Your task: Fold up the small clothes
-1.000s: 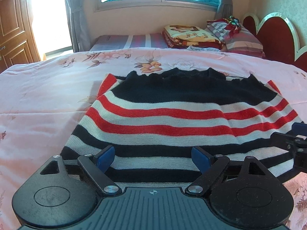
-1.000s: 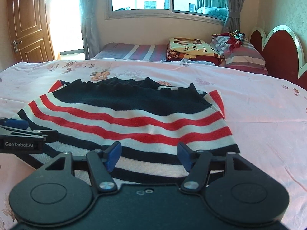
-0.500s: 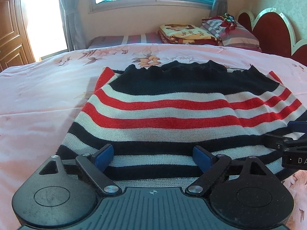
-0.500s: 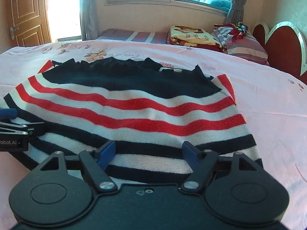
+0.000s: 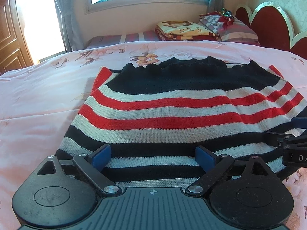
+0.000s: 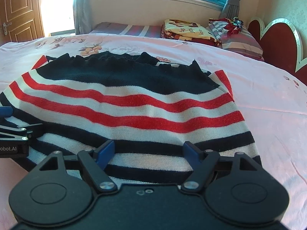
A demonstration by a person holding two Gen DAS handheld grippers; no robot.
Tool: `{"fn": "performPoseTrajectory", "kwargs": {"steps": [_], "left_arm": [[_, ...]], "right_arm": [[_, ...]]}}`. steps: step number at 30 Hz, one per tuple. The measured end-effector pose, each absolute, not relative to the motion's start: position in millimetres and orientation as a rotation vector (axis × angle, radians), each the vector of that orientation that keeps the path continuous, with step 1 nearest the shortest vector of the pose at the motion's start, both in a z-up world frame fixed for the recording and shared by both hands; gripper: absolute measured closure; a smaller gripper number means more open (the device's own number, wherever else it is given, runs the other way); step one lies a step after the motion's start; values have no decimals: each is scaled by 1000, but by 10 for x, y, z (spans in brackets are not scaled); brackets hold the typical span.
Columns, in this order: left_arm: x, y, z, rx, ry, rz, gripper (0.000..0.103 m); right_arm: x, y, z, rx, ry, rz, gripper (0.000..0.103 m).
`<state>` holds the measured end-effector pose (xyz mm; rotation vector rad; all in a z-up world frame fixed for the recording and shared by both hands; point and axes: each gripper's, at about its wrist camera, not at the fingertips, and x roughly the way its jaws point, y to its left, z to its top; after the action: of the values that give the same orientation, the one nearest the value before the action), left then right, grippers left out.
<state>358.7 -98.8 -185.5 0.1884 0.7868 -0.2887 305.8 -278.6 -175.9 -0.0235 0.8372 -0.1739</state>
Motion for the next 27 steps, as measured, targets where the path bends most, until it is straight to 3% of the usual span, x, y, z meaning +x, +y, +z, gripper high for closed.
{"fn": "performPoseTrajectory", "kwargs": {"steps": [14, 27], "left_arm": [[3294, -631, -1555, -98, 843, -180, 7], [3240, -180, -1936, -364, 982, -109, 7]], "right_arm": [[2959, -3088, -1489, 26, 766, 28, 24], [3142, -2759, -1616, 21, 780, 69, 23]]}}
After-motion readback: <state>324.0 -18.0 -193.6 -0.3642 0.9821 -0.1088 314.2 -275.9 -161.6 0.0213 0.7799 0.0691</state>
